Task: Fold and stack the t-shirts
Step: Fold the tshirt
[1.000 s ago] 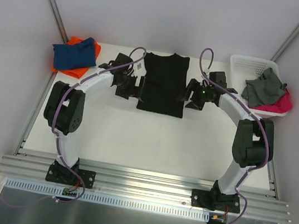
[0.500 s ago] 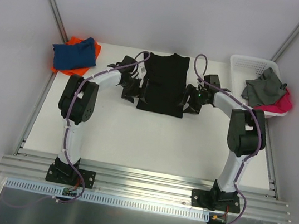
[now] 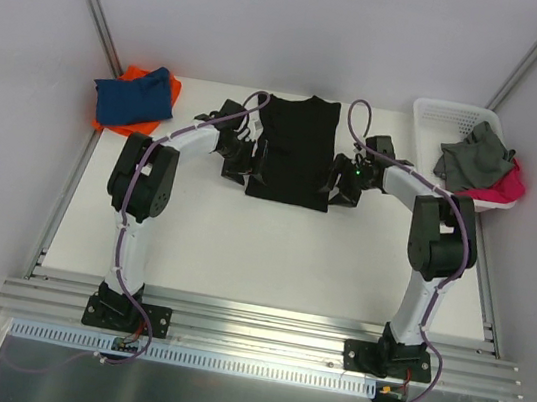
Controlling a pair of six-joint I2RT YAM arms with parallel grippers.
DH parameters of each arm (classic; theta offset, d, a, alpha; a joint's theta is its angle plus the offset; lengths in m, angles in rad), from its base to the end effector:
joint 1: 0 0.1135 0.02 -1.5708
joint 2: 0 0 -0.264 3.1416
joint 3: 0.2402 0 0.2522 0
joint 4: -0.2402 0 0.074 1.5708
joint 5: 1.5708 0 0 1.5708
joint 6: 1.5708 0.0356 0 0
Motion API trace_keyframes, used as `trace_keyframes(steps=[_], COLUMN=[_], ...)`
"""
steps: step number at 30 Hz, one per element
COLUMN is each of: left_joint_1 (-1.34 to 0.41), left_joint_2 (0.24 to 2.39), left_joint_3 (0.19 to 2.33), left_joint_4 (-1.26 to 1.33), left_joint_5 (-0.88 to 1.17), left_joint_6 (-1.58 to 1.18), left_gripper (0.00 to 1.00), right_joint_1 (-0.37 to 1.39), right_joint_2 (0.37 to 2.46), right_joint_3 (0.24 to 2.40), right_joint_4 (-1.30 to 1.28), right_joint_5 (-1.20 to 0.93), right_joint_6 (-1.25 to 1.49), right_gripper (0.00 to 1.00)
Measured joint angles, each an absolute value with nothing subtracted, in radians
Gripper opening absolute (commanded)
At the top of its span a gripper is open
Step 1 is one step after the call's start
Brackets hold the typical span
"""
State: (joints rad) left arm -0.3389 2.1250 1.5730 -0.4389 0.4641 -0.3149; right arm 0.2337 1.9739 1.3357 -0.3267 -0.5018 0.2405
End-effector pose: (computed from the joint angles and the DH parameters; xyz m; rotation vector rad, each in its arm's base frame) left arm 0.4257 -0.1669 0.1721 0.2159 2.6147 -0.8364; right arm 0.4007 0.1130 0.1721 -0.1956 2.5507 0.8225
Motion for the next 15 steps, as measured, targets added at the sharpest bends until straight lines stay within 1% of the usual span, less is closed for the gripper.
trace_keyframes(steps=[15], left_joint_1=[-0.34], left_joint_2=[2.125], left_joint_3=[1.566], left_joint_4=[-0.434], left_joint_5=[0.471], left_joint_6=[-0.331], left_gripper=[0.72], right_joint_1=[0.224], right_joint_2=[1.919], right_joint_3=[1.225], right_joint_4=[-0.344], right_joint_5=[-0.497], right_joint_6=[0.223], right_gripper=[0.64])
